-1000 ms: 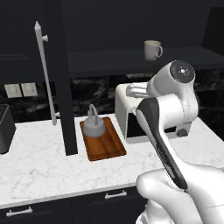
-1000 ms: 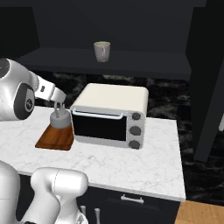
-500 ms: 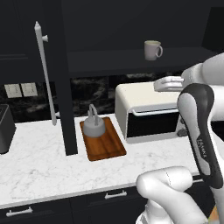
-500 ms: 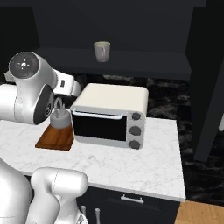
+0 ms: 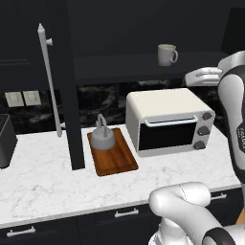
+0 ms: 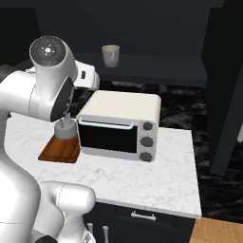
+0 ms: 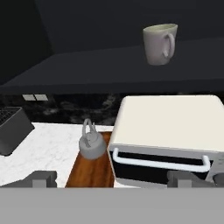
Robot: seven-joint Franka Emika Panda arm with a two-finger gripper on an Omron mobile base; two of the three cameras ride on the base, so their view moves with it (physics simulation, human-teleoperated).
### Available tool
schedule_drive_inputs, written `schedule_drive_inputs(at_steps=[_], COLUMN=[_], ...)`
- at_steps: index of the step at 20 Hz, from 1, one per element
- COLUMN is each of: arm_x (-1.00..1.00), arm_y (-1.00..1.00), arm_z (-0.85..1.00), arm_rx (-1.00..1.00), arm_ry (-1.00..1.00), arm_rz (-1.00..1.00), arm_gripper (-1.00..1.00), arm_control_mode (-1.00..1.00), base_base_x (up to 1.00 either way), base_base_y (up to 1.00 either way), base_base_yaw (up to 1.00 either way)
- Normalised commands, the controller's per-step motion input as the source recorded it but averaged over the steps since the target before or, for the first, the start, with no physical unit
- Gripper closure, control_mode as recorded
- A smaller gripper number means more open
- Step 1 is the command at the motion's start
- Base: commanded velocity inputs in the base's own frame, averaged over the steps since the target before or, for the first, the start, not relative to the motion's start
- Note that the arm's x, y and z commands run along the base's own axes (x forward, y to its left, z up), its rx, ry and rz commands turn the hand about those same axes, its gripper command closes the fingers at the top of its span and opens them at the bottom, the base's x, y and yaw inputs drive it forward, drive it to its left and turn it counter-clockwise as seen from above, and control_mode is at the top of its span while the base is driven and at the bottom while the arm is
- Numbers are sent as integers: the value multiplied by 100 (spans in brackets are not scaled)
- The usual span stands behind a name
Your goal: Pick the kettle from the counter and place it on the tray. Then pick the mug from the cabinet and place it on the tray. Then close the cabinet doors.
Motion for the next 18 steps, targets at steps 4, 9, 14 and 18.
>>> schedule_drive_inputs(at_steps=[4, 9, 14, 18], arm_x=[32, 37, 47, 54], arm_y=[-4, -31, -30, -9], arm_z=[3, 6, 10, 7], arm_rx=[-1, 0, 0, 0], arm_ry=[-9, -10, -2, 2], arm_rz=[0, 0, 0, 0], arm_gripper=[-100, -100, -100, -100], arm_control_mode=[-100, -100, -100, -100], base_base_x=[0, 0, 0, 0], base_base_y=[0, 0, 0, 0], base_base_yaw=[0, 0, 0, 0])
